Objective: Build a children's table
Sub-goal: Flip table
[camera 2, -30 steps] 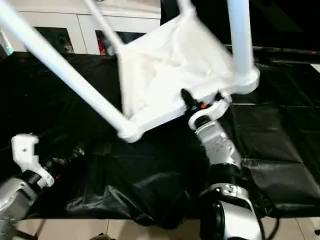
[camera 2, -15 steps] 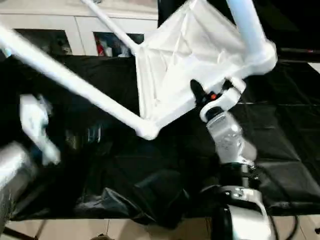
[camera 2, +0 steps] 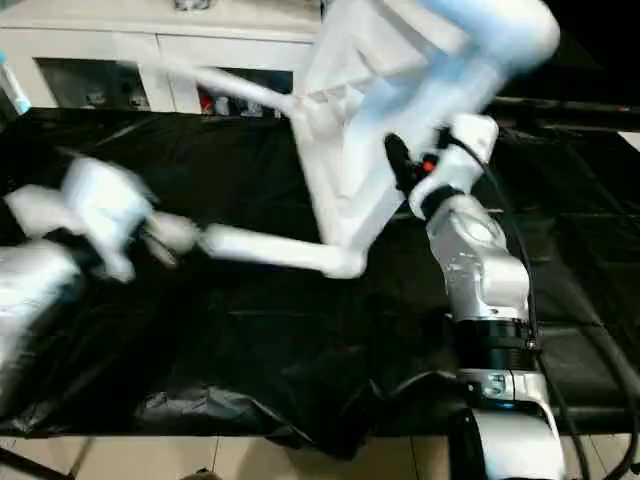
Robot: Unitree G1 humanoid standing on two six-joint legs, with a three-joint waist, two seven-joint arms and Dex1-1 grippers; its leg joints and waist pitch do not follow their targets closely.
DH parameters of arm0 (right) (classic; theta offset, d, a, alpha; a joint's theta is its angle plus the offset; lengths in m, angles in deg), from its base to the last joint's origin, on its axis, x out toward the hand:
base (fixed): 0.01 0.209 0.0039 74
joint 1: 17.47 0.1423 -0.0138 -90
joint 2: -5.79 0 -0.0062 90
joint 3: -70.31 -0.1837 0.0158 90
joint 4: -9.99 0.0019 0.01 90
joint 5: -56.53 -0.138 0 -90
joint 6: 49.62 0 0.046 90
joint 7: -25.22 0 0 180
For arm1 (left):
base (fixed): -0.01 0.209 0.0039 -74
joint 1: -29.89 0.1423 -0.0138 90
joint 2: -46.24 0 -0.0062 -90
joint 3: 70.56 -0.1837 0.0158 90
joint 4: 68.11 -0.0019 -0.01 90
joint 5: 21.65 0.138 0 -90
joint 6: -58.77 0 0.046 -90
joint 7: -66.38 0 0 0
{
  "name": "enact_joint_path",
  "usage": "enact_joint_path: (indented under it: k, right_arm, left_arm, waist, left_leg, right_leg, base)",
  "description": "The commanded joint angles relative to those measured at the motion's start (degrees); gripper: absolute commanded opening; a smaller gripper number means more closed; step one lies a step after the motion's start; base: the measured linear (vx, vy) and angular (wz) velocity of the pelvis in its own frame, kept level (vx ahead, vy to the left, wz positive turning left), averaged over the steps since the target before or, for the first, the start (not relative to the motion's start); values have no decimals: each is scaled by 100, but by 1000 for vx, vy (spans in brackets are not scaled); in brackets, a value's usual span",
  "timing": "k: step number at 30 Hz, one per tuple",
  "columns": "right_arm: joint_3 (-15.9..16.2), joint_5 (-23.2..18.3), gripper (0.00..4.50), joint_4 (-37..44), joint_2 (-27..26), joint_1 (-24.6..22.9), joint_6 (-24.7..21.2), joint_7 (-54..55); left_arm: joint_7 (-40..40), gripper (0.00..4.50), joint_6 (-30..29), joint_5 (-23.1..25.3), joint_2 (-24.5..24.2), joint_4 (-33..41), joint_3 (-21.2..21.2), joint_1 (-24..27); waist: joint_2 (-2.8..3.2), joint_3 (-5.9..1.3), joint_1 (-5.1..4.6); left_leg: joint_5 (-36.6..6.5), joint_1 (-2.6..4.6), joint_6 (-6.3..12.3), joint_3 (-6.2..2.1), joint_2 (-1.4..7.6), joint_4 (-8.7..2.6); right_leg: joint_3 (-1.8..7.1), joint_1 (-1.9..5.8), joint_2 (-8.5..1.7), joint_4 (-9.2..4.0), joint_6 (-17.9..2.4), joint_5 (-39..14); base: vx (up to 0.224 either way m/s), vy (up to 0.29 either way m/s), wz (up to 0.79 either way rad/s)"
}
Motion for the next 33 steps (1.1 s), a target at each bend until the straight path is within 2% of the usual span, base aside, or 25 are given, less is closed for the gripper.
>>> enact_joint_path:
  k: [1, 2, 3, 10, 13, 15, 16, 17, 19, 23, 25, 27, 28, 30, 33]
  right_arm:
    - [78, 290, 193, -71, 172, -130, -248, 123]
    - [87, 298, 193, -56, 181, -134, -262, 129]
    - [99, 318, 193, -26, 193, -143, -287, 143]
    - [271, 592, 193, 279, 215, -263, -529, 293]
    - [555, 740, 193, 332, 150, -371, -535, 237]
    - [902, 1048, 193, 259, 157, -442, -461, 188]
    - [930, 1076, 193, 243, 158, -446, -446, 181]
    - [1010, 1151, 228, 106, 121, -432, -358, 159]
    - [1014, 1143, 263, -5, 64, -400, -312, 143]
    - [1068, 1243, 284, -176, 20, -304, -235, 139]
    - [1134, 1407, 310, -238, 43, -282, -184, 215]
    - [1175, 1457, 310, -369, 38, -322, -48, 123]
    - [1176, 1460, 310, -379, 40, -327, -39, 119]
    - [1208, 1539, 310, -539, 74, -403, 109, 68]
    - [1165, 1562, 310, -724, 67, -411, 291, 61]
  left_arm:
    - [-94, 450, 106, 58, 7, -13, -62, -203]
    - [-99, 450, 109, 60, 9, -17, -66, -217]
    - [-114, 450, 123, 73, 9, -33, -73, -239]
    - [-202, 450, 247, 137, -30, -81, -107, -325]
    - [-258, 450, 298, 158, 29, -60, -154, -458]
    - [-317, 450, 322, 194, 44, -22, -225, -540]
    - [-320, 450, 331, 207, 42, -23, -234, -545]
    - [-328, 450, 390, 298, 30, -55, -281, -576]
    - [-338, 450, 467, 383, 16, -87, -326, -589]
    - [-289, 450, 588, 535, 27, -154, -357, -620]
    - [-256, 450, 697, 625, 11, -184, -373, -655]
    - [-175, 450, 949, 722, 41, -159, -359, -702]
    - [-168, 450, 974, 741, 38, -152, -363, -704]
    - [-13, 450, 1371, 1117, -20, -32, -432, -729]
    - [408, 450, 1822, 1526, 40, 46, -328, -923]
  waist:
    - [53, -347, -52]
    - [76, -343, -51]
    - [57, -347, -61]
    - [69, -349, -53]
    - [68, -340, -52]
    - [61, -335, -55]
    - [61, -335, -55]
    - [61, -325, -70]
    - [60, -319, -91]
    - [57, -326, -108]
    - [33, -367, -93]
    - [17, -362, -73]
    - [41, -364, -75]
    - [13, -364, -81]
    - [21, -355, -77]
  left_leg:
    - [-1115, 78, -339, -24, 159, -432]
    - [-1122, 75, -353, -27, 158, -432]
    - [-1112, 72, -349, -28, 156, -428]
    - [-1066, 76, -357, -27, 162, -428]
    - [-1148, 80, -388, -30, 163, -437]
    - [-1186, 71, -427, -41, 164, -449]
    - [-1186, 71, -427, -41, 164, -449]
    - [-1291, 72, -439, -44, 164, -457]
    - [-1493, 80, -458, -52, 167, -463]
    - [-1711, 104, -479, -56, 164, -462]
    - [-1286, 55, -414, -55, 166, -438]
    - [-986, 29, -346, -43, 168, -424]
    - [-921, 29, -336, -40, 173, -417]
    - [-890, 31, -294, -35, 182, -410]
    - [-920, 33, -281, -32, 186, -409]
  right_leg:
    - [203, 231, -234, -343, -801, -1098]
    - [204, 231, -231, -341, -804, -1083]
    - [202, 239, -224, -337, -802, -1023]
    - [203, 238, -217, -327, -826, -918]
    - [204, 230, -220, -334, -806, -1003]
    - [204, 238, -228, -337, -779, -1077]
    - [204, 238, -228, -337, -779, -1077]
    - [205, 233, -234, -355, -757, -1200]
    - [210, 220, -239, -377, -704, -1436]
    - [212, 199, -234, -407, -711, -1592]
    - [215, 252, -236, -339, -808, -1048]
    - [216, 262, -244, -307, -862, -764]
    - [213, 264, -245, -298, -887, -673]
    - [210, 269, -242, -306, -913, -588]
    - [213, 274, -249, -302, -938, -671]
  base:
    - [0, 0, 0]
    - [0, 0, 0]
    - [0, 0, 0]
    - [0, 0, 0]
    - [0, 0, 0]
    - [0, 0, 0]
    - [0, 0, 0]
    - [0, 0, 0]
    - [0, 0, 0]
    - [0, 0, 0]
    - [0, 0, 0]
    - [0, 0, 0]
    - [0, 0, 0]
    - [0, 0, 0]
    - [0, 0, 0]
